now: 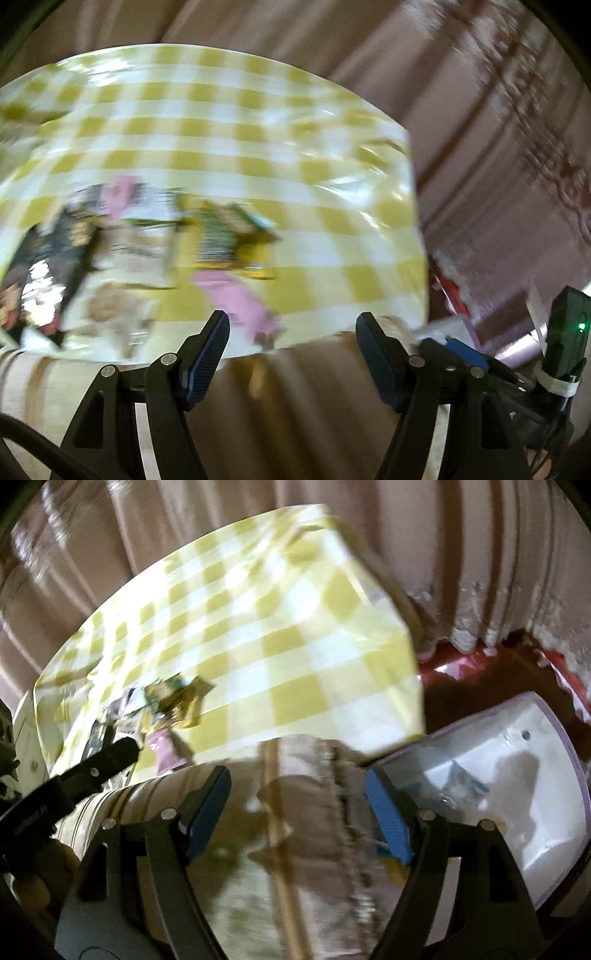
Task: Organize snacks
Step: 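Move both tools back over the snack pile, then grasp the black cracker package with the left tool while the right tool grasps the green pea bag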
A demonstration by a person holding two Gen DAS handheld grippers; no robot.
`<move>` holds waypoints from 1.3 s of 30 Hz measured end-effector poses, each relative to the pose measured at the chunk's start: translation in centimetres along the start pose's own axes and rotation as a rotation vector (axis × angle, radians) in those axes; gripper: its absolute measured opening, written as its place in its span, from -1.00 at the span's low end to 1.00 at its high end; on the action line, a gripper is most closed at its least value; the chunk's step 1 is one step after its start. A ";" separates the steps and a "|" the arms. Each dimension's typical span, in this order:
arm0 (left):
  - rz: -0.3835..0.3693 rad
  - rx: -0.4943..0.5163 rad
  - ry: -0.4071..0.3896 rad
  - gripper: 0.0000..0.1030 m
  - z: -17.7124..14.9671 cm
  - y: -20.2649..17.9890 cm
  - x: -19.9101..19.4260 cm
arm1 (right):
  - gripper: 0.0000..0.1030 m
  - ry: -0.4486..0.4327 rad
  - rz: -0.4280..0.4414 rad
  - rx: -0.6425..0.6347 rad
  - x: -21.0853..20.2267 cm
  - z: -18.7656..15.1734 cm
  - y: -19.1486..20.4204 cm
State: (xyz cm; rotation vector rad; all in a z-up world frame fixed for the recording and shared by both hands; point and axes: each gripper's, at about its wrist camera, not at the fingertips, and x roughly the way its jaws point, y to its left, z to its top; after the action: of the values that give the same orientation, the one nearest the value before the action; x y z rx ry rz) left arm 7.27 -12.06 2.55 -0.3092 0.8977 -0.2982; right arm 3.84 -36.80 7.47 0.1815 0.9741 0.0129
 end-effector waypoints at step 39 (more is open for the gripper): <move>0.338 0.046 0.199 0.14 3.8 16.1 4.0 | 0.60 0.064 0.007 -0.197 9.6 3.5 14.6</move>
State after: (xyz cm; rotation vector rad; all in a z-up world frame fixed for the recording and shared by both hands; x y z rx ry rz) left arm 14.65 1.67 -4.28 -0.0821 1.1188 -0.0365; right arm 13.12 -22.04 3.84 0.0029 1.0300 0.1211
